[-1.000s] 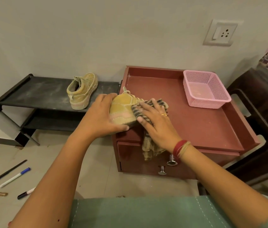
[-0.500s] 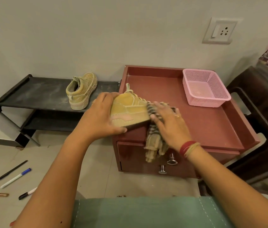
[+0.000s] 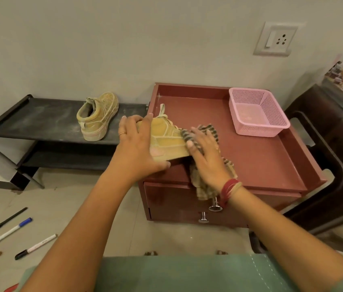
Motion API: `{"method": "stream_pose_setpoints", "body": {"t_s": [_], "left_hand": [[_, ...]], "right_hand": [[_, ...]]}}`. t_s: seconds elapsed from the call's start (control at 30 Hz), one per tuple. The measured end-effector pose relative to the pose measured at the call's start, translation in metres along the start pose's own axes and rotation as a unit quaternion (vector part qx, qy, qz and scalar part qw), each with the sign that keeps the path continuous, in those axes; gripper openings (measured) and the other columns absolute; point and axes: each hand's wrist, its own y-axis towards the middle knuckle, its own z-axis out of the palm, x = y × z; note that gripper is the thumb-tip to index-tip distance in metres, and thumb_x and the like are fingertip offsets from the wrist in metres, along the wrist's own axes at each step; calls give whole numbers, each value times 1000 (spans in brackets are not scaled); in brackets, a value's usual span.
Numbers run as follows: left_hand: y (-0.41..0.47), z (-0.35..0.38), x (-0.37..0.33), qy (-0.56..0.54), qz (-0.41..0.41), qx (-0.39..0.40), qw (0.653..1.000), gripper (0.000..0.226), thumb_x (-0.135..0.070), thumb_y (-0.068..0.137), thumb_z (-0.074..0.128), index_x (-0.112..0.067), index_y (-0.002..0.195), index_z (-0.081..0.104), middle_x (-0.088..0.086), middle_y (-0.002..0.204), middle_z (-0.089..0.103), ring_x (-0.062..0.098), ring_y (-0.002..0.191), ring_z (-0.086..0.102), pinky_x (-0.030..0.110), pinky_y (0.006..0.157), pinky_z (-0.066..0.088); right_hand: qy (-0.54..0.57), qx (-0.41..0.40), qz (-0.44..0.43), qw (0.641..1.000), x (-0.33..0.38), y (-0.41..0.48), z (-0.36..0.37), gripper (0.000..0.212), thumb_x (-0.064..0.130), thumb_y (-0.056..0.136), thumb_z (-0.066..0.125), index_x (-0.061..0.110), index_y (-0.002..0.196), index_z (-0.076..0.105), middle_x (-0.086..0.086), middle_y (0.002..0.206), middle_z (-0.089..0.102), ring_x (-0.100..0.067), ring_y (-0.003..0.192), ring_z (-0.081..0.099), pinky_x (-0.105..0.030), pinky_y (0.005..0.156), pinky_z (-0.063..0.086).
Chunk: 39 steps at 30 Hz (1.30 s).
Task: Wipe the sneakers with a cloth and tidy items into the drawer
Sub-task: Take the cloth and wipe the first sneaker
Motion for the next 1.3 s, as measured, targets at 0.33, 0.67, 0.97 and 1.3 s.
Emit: {"method": "stream_pose_setpoints", "body": {"t_s": [0.33,0.67,0.97,1.3], "left_hand": [[5,2,3,-62,9,-29,998,105,-41,55,85,-19,142,29,7,131,28,32,131,21,43,108,28],[5,-2,7,-69,18,-12,997,105,-39,55,84,-22,143,29,3,133,28,31,134,20,46,107,30],[8,-10,19,-67,20,14,997,107,-42,54,85,-26,143,28,-2,137,27,33,142,13,58,111,28],[17,-4,-8,120,-63,66,989,122,-51,58,82,-23,148,4,8,156,5,39,145,-14,75,106,11]], "right_hand": [[-20,25,-32,999,-16,-2,-14,41,48,93,37,41,134,36,19,148,28,-11,144,12,-47,118,15],[21,15,1,1000,-26,-4,-19,51,64,86,32,43,132,35,13,149,31,-9,143,18,-40,118,16],[160,24,171,972,-39,10,-34,33,41,98,41,20,115,60,-6,121,63,-23,116,56,-48,106,39],[56,18,23,998,-17,-13,-12,42,43,97,41,22,132,49,0,146,41,-10,136,33,-34,116,24]]}}
